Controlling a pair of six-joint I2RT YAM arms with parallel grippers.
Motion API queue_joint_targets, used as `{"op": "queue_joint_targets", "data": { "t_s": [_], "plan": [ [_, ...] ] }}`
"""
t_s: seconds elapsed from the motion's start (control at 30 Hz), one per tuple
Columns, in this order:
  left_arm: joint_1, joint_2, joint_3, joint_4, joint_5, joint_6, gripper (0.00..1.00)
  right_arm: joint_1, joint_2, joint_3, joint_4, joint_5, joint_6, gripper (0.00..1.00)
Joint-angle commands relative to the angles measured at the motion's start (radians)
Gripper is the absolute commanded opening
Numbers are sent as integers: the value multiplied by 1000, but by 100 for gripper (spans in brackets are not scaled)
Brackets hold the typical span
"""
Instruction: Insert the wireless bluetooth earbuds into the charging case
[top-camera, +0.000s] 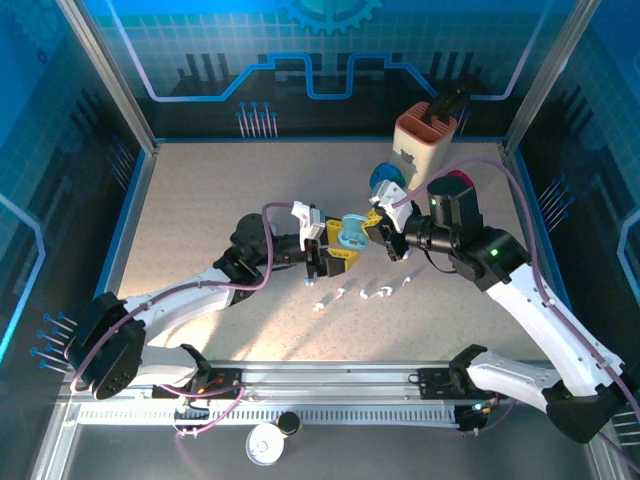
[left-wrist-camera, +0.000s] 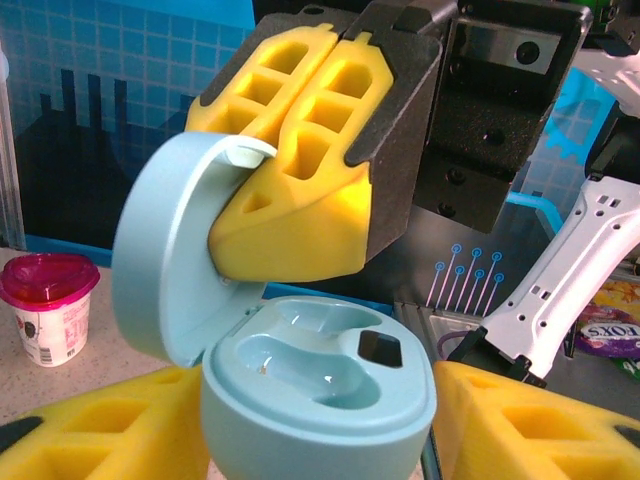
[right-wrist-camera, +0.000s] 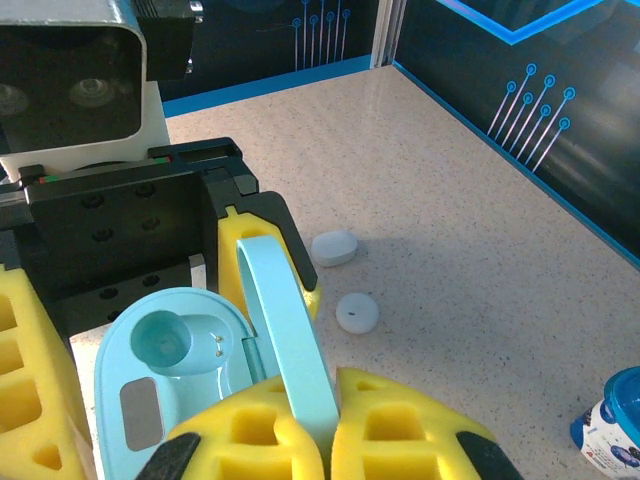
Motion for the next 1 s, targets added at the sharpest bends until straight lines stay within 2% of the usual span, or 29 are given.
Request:
{"op": "queue_joint_targets", "data": {
  "t_s": [0.0, 0.07, 0.23, 0.37, 0.7, 0.97],
  "plan": [
    [-2, 11, 23, 11, 24, 11, 49, -10, -1, -9, 15, -8, -11, 0],
    [-3, 12, 22, 14, 21, 6, 49, -10, -3, -12, 14, -8, -13, 0],
    [-2, 5, 18, 17, 11, 12, 57, -10, -3, -18, 5, -5, -18, 0],
    [-3, 4, 16, 15, 10, 12, 57, -10, -2, -18, 5, -1, -18, 0],
    [-3, 3, 4, 23, 12, 5, 40, -11, -12, -17, 22, -7, 1, 0],
    [-3, 9, -6, 45, 11, 1, 36, -11, -19, -21, 35, 0, 14, 0]
  ]
}}
